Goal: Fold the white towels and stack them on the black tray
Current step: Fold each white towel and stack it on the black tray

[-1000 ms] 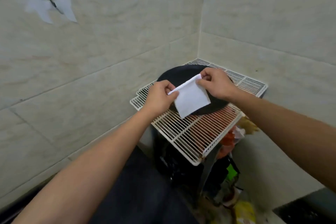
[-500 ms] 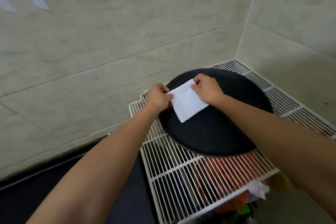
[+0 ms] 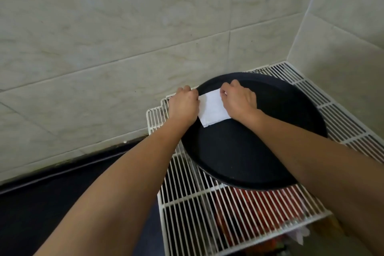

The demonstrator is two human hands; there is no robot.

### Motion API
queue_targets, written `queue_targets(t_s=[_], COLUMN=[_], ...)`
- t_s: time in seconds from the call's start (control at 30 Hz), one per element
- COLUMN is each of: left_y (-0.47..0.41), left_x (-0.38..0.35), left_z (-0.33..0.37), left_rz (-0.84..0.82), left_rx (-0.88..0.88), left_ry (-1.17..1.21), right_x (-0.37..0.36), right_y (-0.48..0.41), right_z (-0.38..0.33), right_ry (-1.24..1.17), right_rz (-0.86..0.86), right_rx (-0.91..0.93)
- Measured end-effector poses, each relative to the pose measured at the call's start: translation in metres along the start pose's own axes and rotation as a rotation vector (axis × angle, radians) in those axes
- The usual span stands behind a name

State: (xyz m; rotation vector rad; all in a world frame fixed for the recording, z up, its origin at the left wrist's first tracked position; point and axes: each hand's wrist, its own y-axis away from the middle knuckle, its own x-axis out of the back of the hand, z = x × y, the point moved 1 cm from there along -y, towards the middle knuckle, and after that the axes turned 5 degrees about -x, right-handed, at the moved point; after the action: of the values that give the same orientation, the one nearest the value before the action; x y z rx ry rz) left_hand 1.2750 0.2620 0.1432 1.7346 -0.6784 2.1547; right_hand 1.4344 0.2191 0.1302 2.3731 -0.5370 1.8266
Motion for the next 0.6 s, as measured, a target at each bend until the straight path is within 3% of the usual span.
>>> queue_targets(t_s=[0.33,0.6], left_y=[0.035,0.147], left_x=[0.028,0.081], left_z=[-0.031,-0.109], left_rz=[0.014,0.011], left_rx=[0.059,0.183], left_ry=[0.131,0.091], right_x=[0.035,0.052], right_y=[0.020,0.072], right_z=[-0.003,-0.117], right_ry=[0.009,-0.046], right_rz=[-0.033,-0.003], right_rx=[-0.038,0.188])
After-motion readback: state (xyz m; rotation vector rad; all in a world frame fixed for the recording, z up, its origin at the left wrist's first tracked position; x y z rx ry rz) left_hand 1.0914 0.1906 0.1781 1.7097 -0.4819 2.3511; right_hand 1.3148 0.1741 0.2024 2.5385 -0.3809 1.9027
